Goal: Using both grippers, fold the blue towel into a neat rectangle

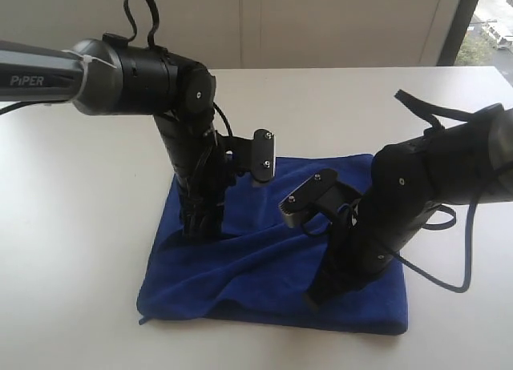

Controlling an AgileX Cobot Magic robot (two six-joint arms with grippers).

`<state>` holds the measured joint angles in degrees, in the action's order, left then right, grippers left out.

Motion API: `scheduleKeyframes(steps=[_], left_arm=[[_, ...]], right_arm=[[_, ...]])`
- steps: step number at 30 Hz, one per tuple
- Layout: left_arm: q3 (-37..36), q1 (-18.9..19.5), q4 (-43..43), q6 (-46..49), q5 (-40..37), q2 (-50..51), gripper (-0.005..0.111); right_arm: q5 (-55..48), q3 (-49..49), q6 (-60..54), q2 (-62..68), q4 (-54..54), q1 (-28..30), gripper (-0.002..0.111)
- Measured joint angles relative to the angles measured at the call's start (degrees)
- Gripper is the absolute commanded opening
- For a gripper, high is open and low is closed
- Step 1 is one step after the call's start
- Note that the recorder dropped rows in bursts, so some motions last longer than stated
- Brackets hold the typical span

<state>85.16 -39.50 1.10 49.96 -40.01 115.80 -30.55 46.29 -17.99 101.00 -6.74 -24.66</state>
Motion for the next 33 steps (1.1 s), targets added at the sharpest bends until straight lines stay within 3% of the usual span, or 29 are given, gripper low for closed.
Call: scheduleKeyframes(steps=[3, 8, 14, 16, 18, 20, 28, 33], left_arm=[[0.0, 0.0, 1.18, 0.0, 0.0, 1.32, 0.062], [0.0, 0.0, 1.72, -4.39, 1.14, 2.44, 0.041], [0.0, 0.0, 2.98, -10.32, 2.92, 1.85, 0.039], [0.0, 0.11, 3.39, -12.44, 2.68, 1.85, 0.045], [0.0, 0.22, 3.84, -13.35, 1.4, 1.85, 0.071], [0.0, 0.22, 4.42, -13.48, -0.14, 1.85, 0.082], [0.0, 0.22, 8.84, -15.24, -4.08, 1.6, 0.082], [0.0, -0.14, 8.95, -16.4, -1.66, -0.68, 0.082]], right_arm=[[0.0, 0.0, 0.0, 0.0, 0.0, 0.0, 0.0], [0.0, 0.0, 0.0, 0.0, -0.15, 0.0, 0.0], [0.21, -0.23, 0.0, -0.08, -0.37, 0.0, 0.0], [0.31, -0.22, 0.0, -0.08, -0.48, 0.0, 0.0], [0.42, -0.35, 0.0, -0.13, -0.48, 0.0, 0.0], [0.51, -0.39, 0.0, -0.13, -0.48, 0.0, 0.0], [0.41, -0.39, 0.0, -0.13, -0.59, 0.02, 0.0], [0.31, -0.39, 0.0, -0.13, -0.59, 0.02, 0.0]])
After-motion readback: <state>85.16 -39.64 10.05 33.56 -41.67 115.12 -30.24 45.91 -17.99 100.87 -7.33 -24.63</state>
